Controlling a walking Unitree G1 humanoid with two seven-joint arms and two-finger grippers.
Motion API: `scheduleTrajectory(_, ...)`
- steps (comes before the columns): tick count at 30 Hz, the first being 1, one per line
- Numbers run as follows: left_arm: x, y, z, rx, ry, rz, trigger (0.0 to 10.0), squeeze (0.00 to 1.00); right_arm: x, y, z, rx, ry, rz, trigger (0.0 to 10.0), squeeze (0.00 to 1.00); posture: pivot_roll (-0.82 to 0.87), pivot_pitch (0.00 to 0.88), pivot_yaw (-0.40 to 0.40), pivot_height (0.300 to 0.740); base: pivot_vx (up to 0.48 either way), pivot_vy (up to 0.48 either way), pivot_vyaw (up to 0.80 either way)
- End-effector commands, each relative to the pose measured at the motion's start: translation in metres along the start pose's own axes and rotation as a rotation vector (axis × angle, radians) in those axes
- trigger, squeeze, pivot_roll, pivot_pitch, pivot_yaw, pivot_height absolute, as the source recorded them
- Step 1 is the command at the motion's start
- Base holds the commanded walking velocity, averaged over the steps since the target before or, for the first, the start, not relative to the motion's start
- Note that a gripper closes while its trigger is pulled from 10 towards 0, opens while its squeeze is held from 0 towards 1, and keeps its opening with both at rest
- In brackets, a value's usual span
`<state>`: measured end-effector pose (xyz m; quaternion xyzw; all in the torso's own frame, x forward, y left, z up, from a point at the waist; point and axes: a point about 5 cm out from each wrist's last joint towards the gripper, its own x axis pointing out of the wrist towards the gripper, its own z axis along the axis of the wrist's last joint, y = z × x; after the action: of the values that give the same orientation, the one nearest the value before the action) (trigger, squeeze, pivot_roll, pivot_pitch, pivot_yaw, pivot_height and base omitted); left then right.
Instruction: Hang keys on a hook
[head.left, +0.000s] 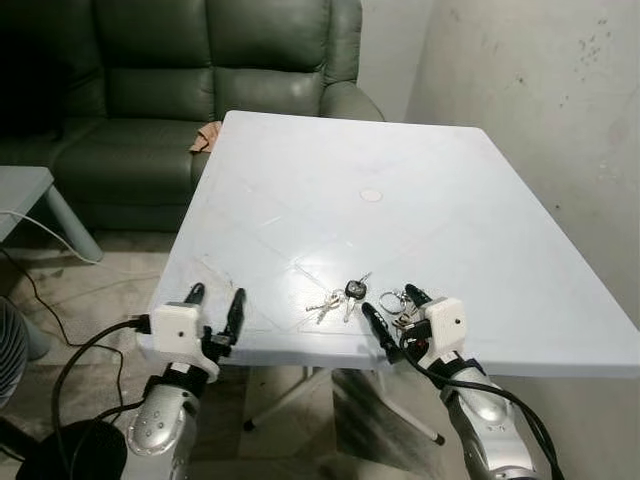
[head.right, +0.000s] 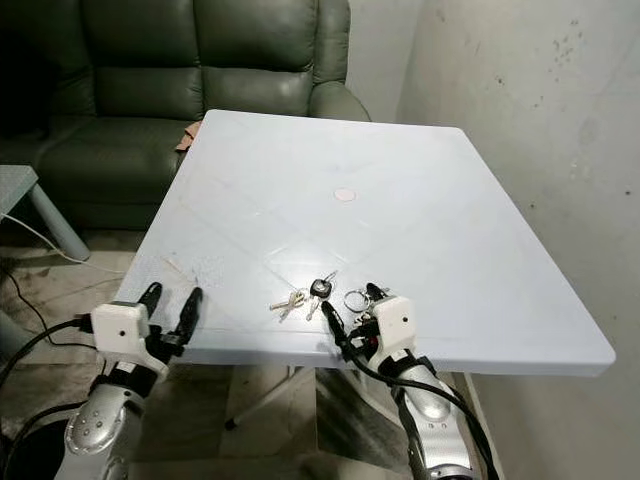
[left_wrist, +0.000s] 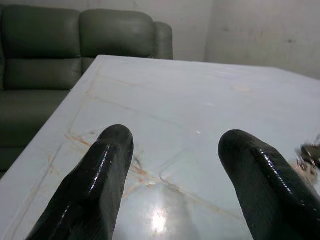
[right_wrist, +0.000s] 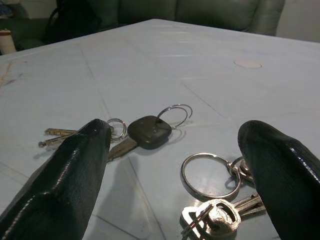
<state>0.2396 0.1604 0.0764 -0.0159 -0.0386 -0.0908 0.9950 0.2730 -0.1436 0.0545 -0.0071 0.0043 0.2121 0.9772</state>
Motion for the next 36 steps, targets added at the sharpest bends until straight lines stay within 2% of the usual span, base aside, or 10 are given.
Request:
scheduleTrajectory(1,0.001,0.000,0.003,0.021,-0.013,-0.019,10.0,0.00,0.002,-0.002,0.007,-0.014,-0.018,-0.003,10.0,0.00,-0.07,0.000,-0.043,0.740,0.000,0.000,0.00)
scheduleTrajectory(7,-0.006,-0.019,-0.005,0.093,0.014,-0.153,10.0,0.00,-0.001,-0.001,0.000,-0.023,0.070,-0.038,10.0,0.00,-0.08,0.000,-0.041,0.740,0.000,0.000,0.00)
scheduleTrajectory(8,-0.007,-0.021,-0.006,0.095,0.016,-0.164,10.0,0.00,-0.002,-0.001,-0.001,0.021,0.083,-0.053,10.0,0.00,-0.08,0.000,-0.041,0.740,0.000,0.000,0.00)
scheduleTrajectory(27,-0.011,-0.036,-0.009,0.106,0.030,-0.261,10.0,0.00,-0.028,-0.012,-0.008,0.036,0.094,-0.063,10.0,0.00,-0.10,0.000,-0.023,0.740,0.000,0.000,0.00)
scheduleTrajectory(29,-0.011,-0.036,-0.009,0.103,0.030,-0.263,10.0,0.00,-0.030,-0.012,-0.008,0.037,0.091,-0.083,9.5,0.00,-0.10,0.000,-0.020,0.740,0.000,0.000,0.00)
scheduleTrajectory(30,-0.010,-0.036,-0.009,0.104,0.029,-0.265,10.0,0.00,-0.031,-0.012,-0.008,0.043,0.093,-0.096,6.0,0.00,-0.10,0.000,-0.020,0.740,0.000,0.000,0.00)
scheduleTrajectory(31,-0.010,-0.036,-0.009,0.104,0.029,-0.266,10.0,0.00,-0.032,-0.012,-0.008,0.053,0.091,-0.103,1.8,0.00,-0.10,0.000,-0.020,0.740,0.000,0.000,0.00)
scheduleTrajectory(32,-0.010,-0.036,-0.009,0.104,0.029,-0.267,10.0,0.00,-0.032,-0.011,-0.007,0.061,0.089,-0.107,0.6,0.00,-0.10,0.000,-0.017,0.740,0.000,0.000,0.00)
scheduleTrajectory(34,-0.010,-0.036,-0.009,0.104,0.029,-0.267,10.0,0.00,-0.032,-0.011,-0.007,0.061,0.089,-0.107,0.6,0.00,-0.10,0.000,-0.017,0.740,0.000,0.000,0.00)
scheduleTrajectory(36,-0.010,-0.036,-0.009,0.105,0.029,-0.269,10.0,0.00,-0.033,-0.010,-0.007,0.067,0.091,-0.111,0.0,0.00,-0.10,0.000,-0.016,0.740,0.000,0.000,0.00)
